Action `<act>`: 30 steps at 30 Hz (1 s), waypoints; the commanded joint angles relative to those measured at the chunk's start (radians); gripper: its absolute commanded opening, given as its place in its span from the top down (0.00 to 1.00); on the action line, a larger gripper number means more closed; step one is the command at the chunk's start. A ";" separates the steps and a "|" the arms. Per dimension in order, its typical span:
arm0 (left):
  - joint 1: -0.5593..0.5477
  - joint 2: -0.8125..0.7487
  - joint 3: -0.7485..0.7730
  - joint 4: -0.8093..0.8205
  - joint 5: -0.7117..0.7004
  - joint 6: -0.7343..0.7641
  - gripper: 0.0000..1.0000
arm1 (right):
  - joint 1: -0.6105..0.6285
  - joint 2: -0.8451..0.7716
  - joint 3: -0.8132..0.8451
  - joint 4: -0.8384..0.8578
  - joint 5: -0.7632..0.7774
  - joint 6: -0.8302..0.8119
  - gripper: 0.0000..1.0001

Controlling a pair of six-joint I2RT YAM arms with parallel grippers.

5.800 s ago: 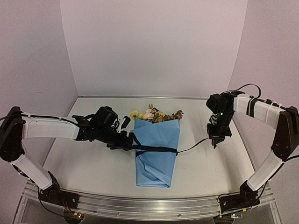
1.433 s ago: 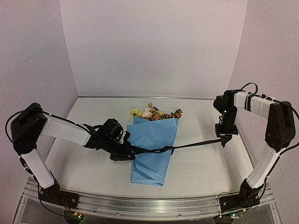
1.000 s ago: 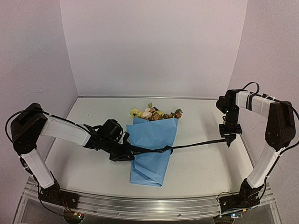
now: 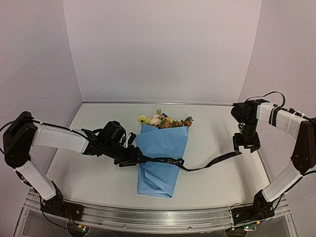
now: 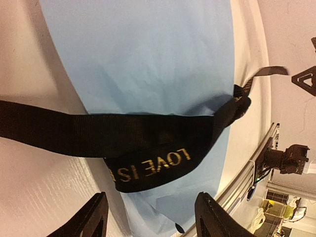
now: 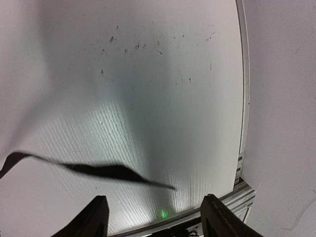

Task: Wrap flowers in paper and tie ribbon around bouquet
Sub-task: Cross the ribbon over the folded bouquet, then tie the ribbon around the folded bouquet.

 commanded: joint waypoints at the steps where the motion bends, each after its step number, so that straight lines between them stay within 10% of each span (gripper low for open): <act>1: 0.002 -0.083 0.001 -0.002 -0.012 0.031 0.35 | 0.016 -0.056 -0.016 0.068 0.052 -0.021 0.25; 5: 0.002 -0.116 0.010 -0.029 -0.027 0.053 0.33 | -0.002 -0.083 -0.021 0.058 0.113 0.006 0.03; 15: 0.029 -0.193 0.104 -0.231 -0.298 0.322 0.26 | 0.143 -0.168 -0.104 0.290 -0.138 -0.090 0.02; 23: 0.021 -0.147 0.164 -0.257 -0.481 0.673 0.30 | 0.397 -0.195 -0.465 0.952 -0.295 -0.489 0.02; 30: 0.018 -0.187 0.085 -0.085 -0.490 0.916 0.29 | 0.577 -0.073 -0.520 1.212 -0.258 -0.694 0.04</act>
